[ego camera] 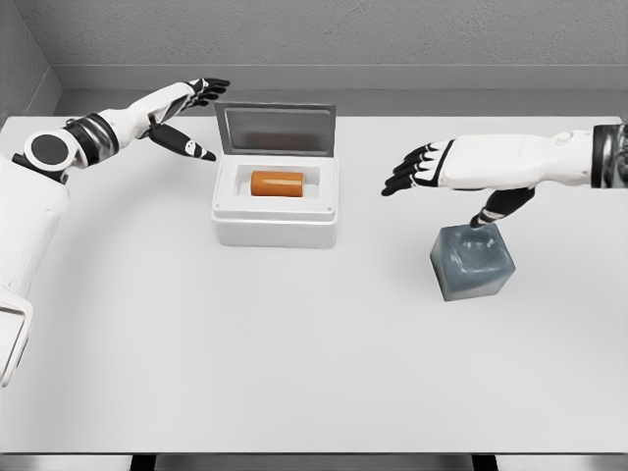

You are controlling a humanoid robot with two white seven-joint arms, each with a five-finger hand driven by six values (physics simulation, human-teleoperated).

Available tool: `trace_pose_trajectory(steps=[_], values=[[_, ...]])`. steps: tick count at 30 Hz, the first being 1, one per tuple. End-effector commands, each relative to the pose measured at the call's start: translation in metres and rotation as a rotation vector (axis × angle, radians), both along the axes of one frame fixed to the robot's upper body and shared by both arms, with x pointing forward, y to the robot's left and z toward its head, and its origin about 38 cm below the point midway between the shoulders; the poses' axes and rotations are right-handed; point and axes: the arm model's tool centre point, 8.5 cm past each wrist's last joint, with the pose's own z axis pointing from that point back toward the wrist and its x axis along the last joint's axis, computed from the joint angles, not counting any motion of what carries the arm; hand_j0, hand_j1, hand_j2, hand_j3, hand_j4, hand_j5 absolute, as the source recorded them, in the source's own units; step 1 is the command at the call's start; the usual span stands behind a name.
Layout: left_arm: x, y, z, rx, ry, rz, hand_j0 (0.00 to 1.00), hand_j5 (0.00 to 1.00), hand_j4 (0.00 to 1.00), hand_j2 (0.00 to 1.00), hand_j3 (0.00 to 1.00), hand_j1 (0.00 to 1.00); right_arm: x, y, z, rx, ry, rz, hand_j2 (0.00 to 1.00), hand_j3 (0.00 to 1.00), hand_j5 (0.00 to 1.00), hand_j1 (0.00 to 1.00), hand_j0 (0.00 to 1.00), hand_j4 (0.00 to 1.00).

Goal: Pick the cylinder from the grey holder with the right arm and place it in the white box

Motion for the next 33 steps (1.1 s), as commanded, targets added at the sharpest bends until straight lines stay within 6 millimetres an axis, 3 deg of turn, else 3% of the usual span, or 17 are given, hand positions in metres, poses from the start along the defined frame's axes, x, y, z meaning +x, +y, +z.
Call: trace_pose_trajectory(steps=[1, 3, 7, 15, 22, 29, 33], values=[[0.000, 0.001, 0.002, -0.004, -0.003, 0.001, 1.00, 1.00, 1.00, 1.00, 1.00, 1.00, 0.000, 0.001, 0.001, 0.007, 0.003, -0.001, 1.00, 1.00, 1.00, 1.00, 1.00, 1.00], [0.000, 0.003, 0.015, 0.006, -0.045, -0.013, 1.00, 1.00, 1.00, 1.00, 1.00, 1.00, 0.000, 0.000, 0.001, 0.006, 0.003, -0.002, 1.00, 1.00, 1.00, 1.00, 1.00, 1.00], [-0.005, 0.009, 0.015, 0.002, -0.054, -0.021, 1.00, 1.00, 1.00, 1.00, 1.00, 1.00, 0.000, 0.000, 0.000, 0.004, 0.006, -0.003, 1.00, 1.00, 1.00, 1.00, 1.00, 1.00], [-0.008, 0.002, 0.020, 0.010, -0.057, -0.060, 1.00, 1.00, 1.00, 1.00, 1.00, 1.00, -0.001, 0.001, -0.004, 0.003, 0.015, 0.001, 1.00, 1.00, 1.00, 1.00, 1.00, 1.00], [-0.010, 0.001, 0.012, 0.015, -0.041, -0.061, 1.00, 1.00, 1.00, 1.00, 1.00, 1.00, -0.002, 0.000, -0.008, 0.000, 0.027, -0.001, 1.00, 1.00, 1.00, 1.00, 1.00, 1.00], [-0.017, 0.012, 0.014, 0.026, -0.052, -0.068, 1.00, 1.00, 1.00, 1.00, 1.00, 1.00, -0.002, 0.001, -0.010, -0.003, 0.030, 0.000, 1.00, 1.00, 1.00, 1.00, 1.00, 1.00], [-0.025, 0.012, 0.025, 0.011, -0.067, -0.120, 1.00, 1.00, 1.00, 1.00, 1.00, 1.00, -0.002, -0.001, -0.009, -0.005, 0.028, -0.002, 1.00, 1.00, 1.00, 1.00, 1.00, 1.00]])
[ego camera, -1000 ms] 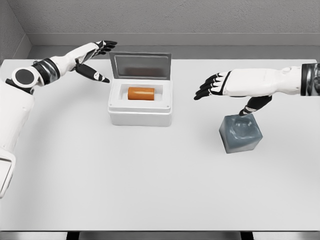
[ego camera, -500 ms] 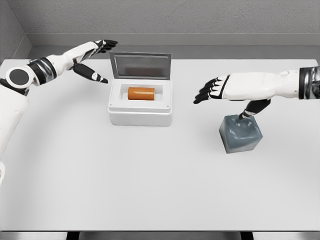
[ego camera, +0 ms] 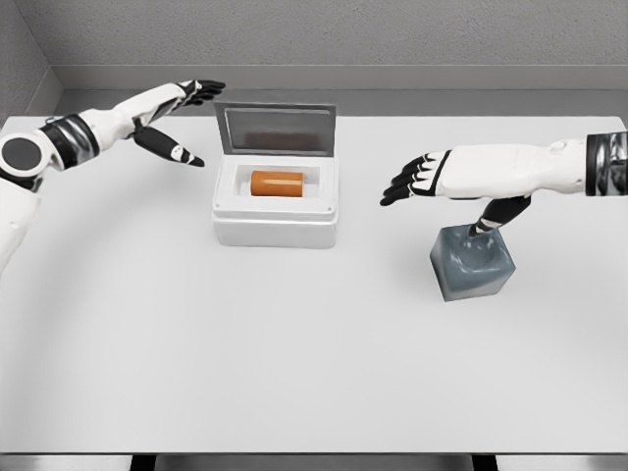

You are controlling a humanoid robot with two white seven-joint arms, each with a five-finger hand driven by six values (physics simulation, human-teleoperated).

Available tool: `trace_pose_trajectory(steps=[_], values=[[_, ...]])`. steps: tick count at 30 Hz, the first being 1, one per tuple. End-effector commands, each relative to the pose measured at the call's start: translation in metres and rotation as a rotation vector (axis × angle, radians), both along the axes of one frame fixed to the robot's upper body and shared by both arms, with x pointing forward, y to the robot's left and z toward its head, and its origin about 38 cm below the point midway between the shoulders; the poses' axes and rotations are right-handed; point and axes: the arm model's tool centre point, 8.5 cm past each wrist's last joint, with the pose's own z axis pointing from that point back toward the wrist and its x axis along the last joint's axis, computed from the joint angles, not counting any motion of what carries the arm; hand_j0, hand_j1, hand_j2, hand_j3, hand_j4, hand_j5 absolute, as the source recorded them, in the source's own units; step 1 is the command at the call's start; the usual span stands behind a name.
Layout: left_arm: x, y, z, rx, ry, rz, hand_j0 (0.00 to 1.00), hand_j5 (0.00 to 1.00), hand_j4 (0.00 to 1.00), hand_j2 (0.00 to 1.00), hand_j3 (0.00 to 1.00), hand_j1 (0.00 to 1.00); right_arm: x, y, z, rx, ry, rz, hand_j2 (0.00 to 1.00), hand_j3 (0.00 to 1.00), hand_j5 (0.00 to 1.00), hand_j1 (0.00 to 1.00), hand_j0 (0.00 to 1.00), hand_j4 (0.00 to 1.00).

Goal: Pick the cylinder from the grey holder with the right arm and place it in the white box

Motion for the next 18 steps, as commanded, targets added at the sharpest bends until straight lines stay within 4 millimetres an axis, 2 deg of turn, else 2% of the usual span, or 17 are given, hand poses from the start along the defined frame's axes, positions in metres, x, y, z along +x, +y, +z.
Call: trace_pose_trajectory(steps=[1, 8, 18], values=[[-0.003, -0.002, 0.008, -0.014, -0.011, -0.028, 1.00, 1.00, 1.00, 1.00, 1.00, 1.00, 0.000, -0.001, 0.001, 0.006, 0.003, -0.005, 1.00, 1.00, 1.00, 1.00, 1.00, 1.00], [-0.008, -0.009, 0.006, -0.007, -0.010, -0.054, 1.00, 1.00, 1.00, 1.00, 1.00, 1.00, 0.000, -0.001, 0.001, 0.006, 0.003, -0.005, 1.00, 1.00, 1.00, 1.00, 1.00, 1.00], [-0.025, 0.013, 0.020, -0.016, -0.043, -0.067, 1.00, 1.00, 1.00, 1.00, 1.00, 1.00, 0.000, -0.001, 0.001, 0.007, 0.003, -0.005, 1.00, 1.00, 1.00, 1.00, 1.00, 1.00]])
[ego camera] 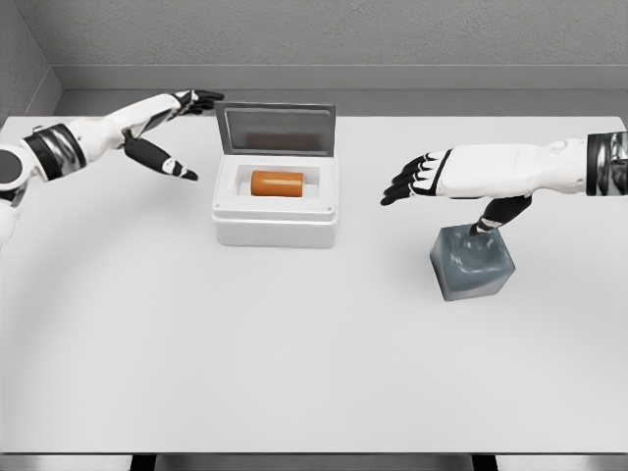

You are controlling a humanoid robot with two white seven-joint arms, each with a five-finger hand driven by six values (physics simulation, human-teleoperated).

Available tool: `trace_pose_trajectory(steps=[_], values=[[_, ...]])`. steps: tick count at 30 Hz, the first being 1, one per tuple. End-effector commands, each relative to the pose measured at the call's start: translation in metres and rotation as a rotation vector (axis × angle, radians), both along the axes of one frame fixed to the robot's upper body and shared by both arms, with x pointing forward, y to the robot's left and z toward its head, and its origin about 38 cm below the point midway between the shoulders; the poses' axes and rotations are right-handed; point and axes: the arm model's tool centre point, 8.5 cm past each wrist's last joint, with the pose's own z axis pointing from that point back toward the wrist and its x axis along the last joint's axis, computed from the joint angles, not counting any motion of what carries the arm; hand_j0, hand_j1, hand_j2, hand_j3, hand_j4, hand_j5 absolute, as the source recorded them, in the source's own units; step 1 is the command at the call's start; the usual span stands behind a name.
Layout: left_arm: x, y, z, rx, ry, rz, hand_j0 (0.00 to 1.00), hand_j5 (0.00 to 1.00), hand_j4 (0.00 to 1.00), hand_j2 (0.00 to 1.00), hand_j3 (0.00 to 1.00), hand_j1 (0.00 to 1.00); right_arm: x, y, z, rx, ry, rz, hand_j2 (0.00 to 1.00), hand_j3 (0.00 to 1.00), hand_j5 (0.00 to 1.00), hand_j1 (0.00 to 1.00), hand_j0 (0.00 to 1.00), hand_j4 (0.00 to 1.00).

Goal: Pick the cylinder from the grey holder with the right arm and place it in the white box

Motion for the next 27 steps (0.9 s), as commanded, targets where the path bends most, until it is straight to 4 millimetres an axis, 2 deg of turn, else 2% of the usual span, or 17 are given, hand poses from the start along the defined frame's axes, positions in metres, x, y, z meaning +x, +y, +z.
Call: trace_pose_trajectory(steps=[1, 2, 8, 17, 19, 21, 24, 27], values=[[-0.003, 0.005, 0.013, -0.021, -0.022, -0.005, 1.00, 1.00, 1.00, 1.00, 1.00, 1.00, 0.000, 0.000, 0.001, 0.006, 0.003, -0.003, 1.00, 1.00, 1.00, 1.00, 1.00, 1.00], [-0.004, 0.008, 0.016, -0.020, -0.028, -0.007, 1.00, 1.00, 1.00, 1.00, 1.00, 1.00, 0.000, 0.000, 0.001, 0.006, 0.003, -0.003, 1.00, 1.00, 1.00, 1.00, 1.00, 1.00], [-0.010, -0.009, 0.011, -0.025, -0.018, -0.054, 1.00, 1.00, 1.00, 1.00, 1.00, 1.00, 0.000, 0.000, 0.001, 0.007, 0.001, -0.004, 1.00, 1.00, 1.00, 1.00, 1.00, 1.00], [-0.016, -0.015, 0.014, -0.027, -0.032, -0.086, 1.00, 1.00, 1.00, 1.00, 1.00, 1.00, 0.001, 0.000, 0.001, 0.006, 0.002, -0.005, 1.00, 1.00, 1.00, 1.00, 1.00, 1.00], [-0.020, -0.007, 0.021, -0.023, -0.044, -0.083, 1.00, 1.00, 1.00, 1.00, 1.00, 1.00, 0.001, 0.000, 0.001, 0.006, 0.002, -0.005, 1.00, 1.00, 1.00, 1.00, 1.00, 1.00], [-0.023, 0.000, 0.016, -0.025, -0.030, -0.072, 1.00, 1.00, 1.00, 1.00, 1.00, 1.00, 0.001, 0.000, 0.001, 0.007, 0.002, -0.004, 1.00, 1.00, 1.00, 1.00, 1.00, 1.00], [-0.026, 0.028, 0.023, -0.019, -0.028, -0.027, 1.00, 1.00, 1.00, 1.00, 1.00, 1.00, 0.001, 0.004, 0.001, 0.011, 0.002, 0.004, 1.00, 1.00, 1.00, 1.00, 1.00, 1.00], [-0.029, 0.038, 0.021, -0.044, -0.014, -0.004, 1.00, 1.00, 1.00, 1.00, 1.00, 1.00, 0.001, 0.003, -0.003, 0.006, 0.010, 0.001, 1.00, 1.00, 1.00, 1.00, 1.00, 1.00]])
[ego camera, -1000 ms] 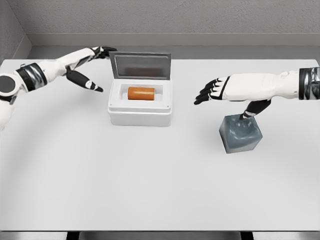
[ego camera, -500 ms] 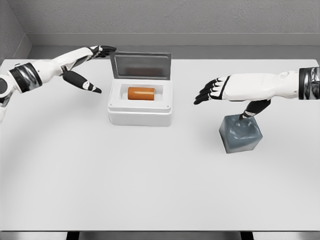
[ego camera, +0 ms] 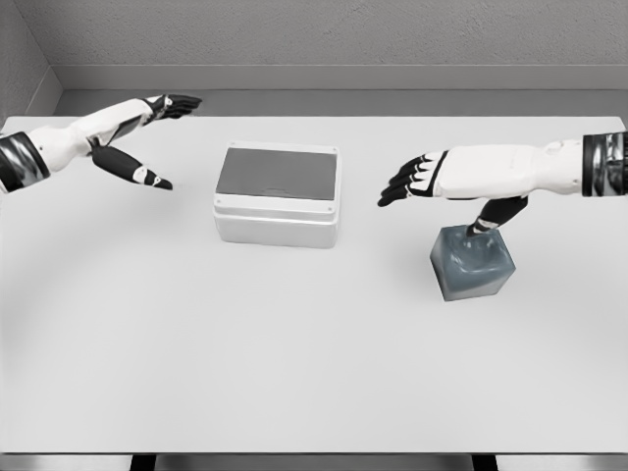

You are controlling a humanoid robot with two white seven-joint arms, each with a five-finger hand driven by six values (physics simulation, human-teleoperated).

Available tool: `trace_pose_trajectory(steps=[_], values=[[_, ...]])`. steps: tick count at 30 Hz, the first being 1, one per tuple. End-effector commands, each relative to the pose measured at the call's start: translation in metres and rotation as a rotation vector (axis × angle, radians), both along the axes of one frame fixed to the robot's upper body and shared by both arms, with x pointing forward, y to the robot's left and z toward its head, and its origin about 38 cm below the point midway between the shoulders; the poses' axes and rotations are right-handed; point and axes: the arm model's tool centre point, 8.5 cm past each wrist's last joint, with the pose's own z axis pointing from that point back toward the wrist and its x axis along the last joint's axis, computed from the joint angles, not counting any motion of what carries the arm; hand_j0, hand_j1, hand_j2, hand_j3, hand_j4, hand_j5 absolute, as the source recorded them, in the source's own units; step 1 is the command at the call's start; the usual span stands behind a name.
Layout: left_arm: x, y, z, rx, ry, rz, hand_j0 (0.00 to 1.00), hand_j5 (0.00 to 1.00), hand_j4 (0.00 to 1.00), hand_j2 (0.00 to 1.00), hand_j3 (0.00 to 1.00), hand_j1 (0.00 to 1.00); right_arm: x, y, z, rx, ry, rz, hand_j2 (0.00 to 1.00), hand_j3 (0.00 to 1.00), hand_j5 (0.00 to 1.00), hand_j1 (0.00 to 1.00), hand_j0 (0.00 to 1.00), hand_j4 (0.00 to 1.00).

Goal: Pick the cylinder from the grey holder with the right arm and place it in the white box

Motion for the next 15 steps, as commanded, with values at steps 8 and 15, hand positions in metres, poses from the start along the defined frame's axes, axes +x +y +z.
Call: trace_pose_trajectory(steps=[8, 15], values=[[-0.013, 0.034, -0.007, -0.066, 0.047, 0.065, 1.00, 1.00, 1.00, 1.00, 1.00, 1.00, -0.007, 0.000, 0.001, -0.002, 0.020, 0.013, 1.00, 1.00, 1.00, 1.00, 1.00, 1.00], [-0.014, 0.040, -0.006, -0.059, 0.049, 0.077, 1.00, 1.00, 1.00, 1.00, 1.00, 1.00, -0.021, -0.014, 0.008, 0.014, 0.044, 0.003, 1.00, 1.00, 1.00, 1.00, 1.00, 1.00]])
